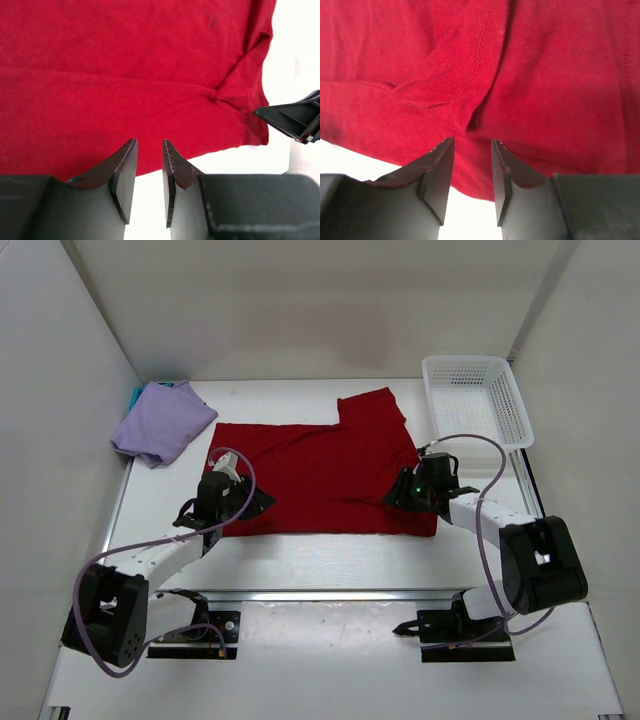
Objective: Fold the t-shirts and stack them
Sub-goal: Fold the flattened tshirt in 1/3 of the way
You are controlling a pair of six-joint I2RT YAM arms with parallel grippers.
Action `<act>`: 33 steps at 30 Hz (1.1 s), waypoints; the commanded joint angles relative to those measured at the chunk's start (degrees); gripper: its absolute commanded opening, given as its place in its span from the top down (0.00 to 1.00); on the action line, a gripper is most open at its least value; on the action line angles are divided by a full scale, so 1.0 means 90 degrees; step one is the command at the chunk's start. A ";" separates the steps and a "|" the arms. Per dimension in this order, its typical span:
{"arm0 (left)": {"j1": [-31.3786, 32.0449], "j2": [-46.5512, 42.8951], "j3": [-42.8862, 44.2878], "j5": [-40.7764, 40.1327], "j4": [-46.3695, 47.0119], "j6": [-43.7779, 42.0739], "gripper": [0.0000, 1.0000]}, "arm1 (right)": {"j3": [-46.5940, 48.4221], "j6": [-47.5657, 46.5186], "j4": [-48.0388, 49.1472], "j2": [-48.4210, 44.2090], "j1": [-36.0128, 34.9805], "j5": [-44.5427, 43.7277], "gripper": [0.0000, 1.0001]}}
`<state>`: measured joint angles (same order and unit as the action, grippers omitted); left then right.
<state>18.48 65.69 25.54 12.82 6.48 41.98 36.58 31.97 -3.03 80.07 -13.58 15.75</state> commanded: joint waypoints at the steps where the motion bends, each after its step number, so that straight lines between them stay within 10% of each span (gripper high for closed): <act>1: -0.0012 0.0084 -0.0172 0.0011 0.0481 0.0063 0.63 | 0.0272 0.0100 0.0697 0.0233 -0.0112 0.0193 0.66; 18: -0.0090 0.0113 -0.0475 0.0197 0.0755 0.0160 0.65 | 0.0584 0.0217 0.0590 0.1035 -0.0170 0.0203 0.70; 25: -0.0100 0.0133 -0.0504 0.0216 0.0813 0.0199 0.65 | 0.1363 0.0111 0.0337 0.1346 -0.0278 0.0076 1.00; 33: -0.0051 0.0035 -0.0543 0.0148 0.0754 0.0277 0.65 | 0.4028 -0.0261 -0.0874 0.2957 -0.0863 -0.0012 0.82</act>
<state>17.78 67.70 21.26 13.96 12.47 44.05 66.46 31.68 -7.29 104.81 -19.62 16.29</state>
